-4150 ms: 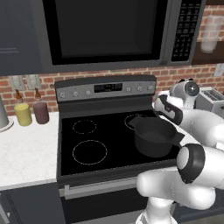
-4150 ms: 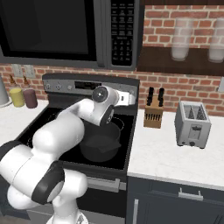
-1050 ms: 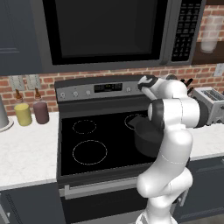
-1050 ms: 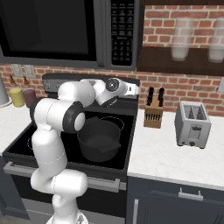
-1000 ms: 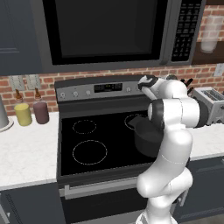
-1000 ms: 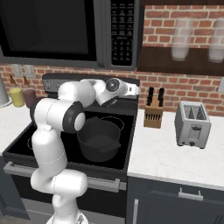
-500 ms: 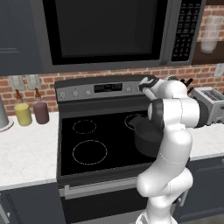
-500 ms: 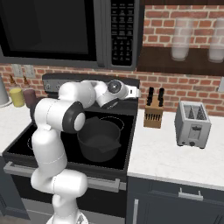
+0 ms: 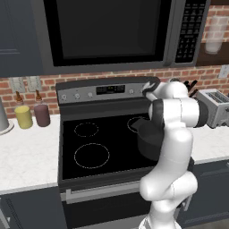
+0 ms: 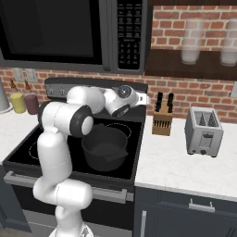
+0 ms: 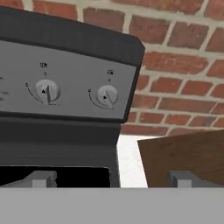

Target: Turn off the front right burner of the stove.

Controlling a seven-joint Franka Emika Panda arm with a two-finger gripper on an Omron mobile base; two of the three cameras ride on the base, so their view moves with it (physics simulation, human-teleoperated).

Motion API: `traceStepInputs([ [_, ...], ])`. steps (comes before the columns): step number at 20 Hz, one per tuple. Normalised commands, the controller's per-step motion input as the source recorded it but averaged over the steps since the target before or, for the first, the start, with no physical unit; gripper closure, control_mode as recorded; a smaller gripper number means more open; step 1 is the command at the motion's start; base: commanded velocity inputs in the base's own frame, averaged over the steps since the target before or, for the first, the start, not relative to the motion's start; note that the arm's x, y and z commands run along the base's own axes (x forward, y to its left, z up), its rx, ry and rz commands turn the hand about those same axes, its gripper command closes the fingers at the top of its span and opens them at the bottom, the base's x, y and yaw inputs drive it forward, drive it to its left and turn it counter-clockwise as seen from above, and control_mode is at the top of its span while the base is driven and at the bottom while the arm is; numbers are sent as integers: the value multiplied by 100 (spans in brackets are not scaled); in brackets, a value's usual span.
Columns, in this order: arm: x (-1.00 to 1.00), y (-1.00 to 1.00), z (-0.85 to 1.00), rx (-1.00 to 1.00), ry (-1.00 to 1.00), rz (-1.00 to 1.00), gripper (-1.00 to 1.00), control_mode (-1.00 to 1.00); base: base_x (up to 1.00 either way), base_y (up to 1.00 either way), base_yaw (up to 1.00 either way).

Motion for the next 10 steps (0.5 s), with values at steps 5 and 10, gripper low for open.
traceStepInputs([
  [5,34,0,0,0,16,-1,-100,-100,0,0,0],
  [10,19,0,0,0,3,-1,-100,-100,0,0,0],
])
